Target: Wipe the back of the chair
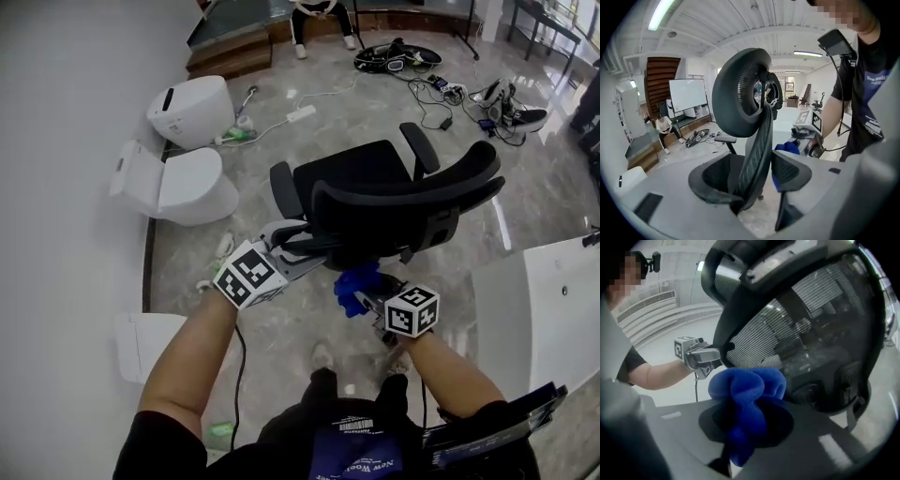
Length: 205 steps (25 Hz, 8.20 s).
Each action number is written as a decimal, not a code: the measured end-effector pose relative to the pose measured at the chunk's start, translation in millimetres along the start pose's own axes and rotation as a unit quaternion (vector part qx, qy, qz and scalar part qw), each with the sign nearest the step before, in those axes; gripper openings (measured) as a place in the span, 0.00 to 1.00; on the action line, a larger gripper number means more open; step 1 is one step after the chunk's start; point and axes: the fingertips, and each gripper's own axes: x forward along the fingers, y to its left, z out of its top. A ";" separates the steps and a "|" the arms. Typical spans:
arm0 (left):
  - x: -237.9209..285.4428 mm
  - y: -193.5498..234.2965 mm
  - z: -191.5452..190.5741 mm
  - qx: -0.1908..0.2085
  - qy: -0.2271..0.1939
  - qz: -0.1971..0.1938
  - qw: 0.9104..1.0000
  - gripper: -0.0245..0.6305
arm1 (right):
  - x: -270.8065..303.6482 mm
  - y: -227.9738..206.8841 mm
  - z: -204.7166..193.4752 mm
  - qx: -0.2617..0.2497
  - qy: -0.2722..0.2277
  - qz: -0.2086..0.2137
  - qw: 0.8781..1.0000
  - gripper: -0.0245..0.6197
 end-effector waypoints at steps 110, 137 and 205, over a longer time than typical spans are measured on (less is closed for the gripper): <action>-53.6 86.0 -47.9 -0.009 -0.264 0.155 0.952 0.60 | 67.7 -153.9 -17.0 -0.006 -0.082 -0.091 0.992 0.13; -32.1 108.5 -91.3 -0.103 -0.251 0.207 0.940 0.39 | 150.7 -166.8 4.3 0.109 -0.061 -0.139 0.982 0.13; -26.3 63.9 -85.1 -0.091 -0.244 0.145 0.955 0.39 | 167.2 -172.9 -65.5 0.017 -0.076 -0.200 0.977 0.13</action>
